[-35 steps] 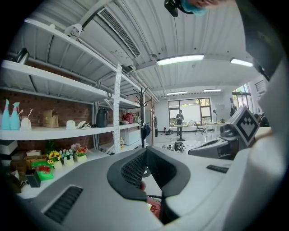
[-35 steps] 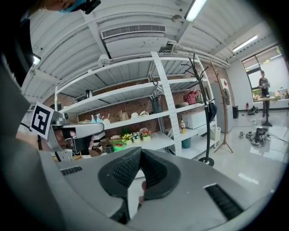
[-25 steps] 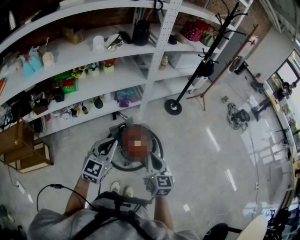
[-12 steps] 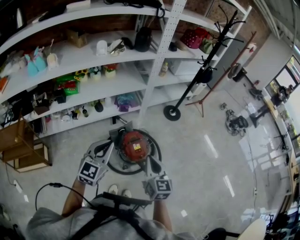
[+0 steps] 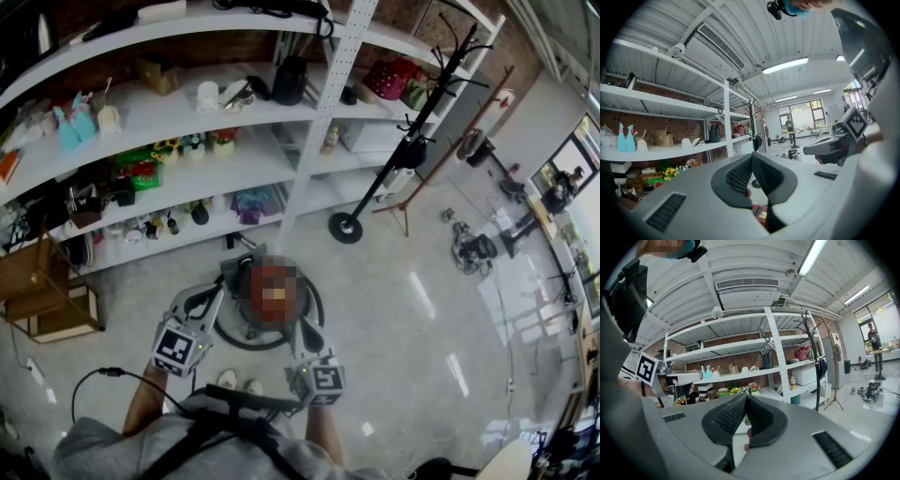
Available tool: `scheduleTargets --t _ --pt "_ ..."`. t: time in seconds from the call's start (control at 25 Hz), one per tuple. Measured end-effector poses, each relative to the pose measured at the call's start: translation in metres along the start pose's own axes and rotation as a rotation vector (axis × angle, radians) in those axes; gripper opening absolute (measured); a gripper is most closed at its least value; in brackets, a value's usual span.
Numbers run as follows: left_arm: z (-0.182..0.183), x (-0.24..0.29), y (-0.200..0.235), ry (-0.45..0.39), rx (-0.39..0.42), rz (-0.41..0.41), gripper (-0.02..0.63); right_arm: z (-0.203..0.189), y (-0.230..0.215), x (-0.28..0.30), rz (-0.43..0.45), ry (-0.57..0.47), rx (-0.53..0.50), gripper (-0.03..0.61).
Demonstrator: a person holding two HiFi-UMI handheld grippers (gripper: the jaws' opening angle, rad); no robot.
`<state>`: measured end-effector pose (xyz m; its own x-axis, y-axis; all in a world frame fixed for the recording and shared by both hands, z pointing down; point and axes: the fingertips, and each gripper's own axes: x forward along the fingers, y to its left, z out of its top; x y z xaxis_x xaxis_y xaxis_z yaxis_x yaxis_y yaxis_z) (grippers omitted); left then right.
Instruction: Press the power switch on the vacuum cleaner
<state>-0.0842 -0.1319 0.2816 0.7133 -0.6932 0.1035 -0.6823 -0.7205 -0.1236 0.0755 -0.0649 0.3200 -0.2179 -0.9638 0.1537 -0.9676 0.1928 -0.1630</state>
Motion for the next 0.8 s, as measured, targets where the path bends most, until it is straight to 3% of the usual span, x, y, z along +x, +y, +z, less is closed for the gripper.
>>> scheduleTargets --t 0.8 --pt "-0.0026 0.0008 -0.0020 0.007 0.007 -0.006 0.008 -0.0029 0.0007 -0.0030 -0.012 0.012 -0.010 0.012"
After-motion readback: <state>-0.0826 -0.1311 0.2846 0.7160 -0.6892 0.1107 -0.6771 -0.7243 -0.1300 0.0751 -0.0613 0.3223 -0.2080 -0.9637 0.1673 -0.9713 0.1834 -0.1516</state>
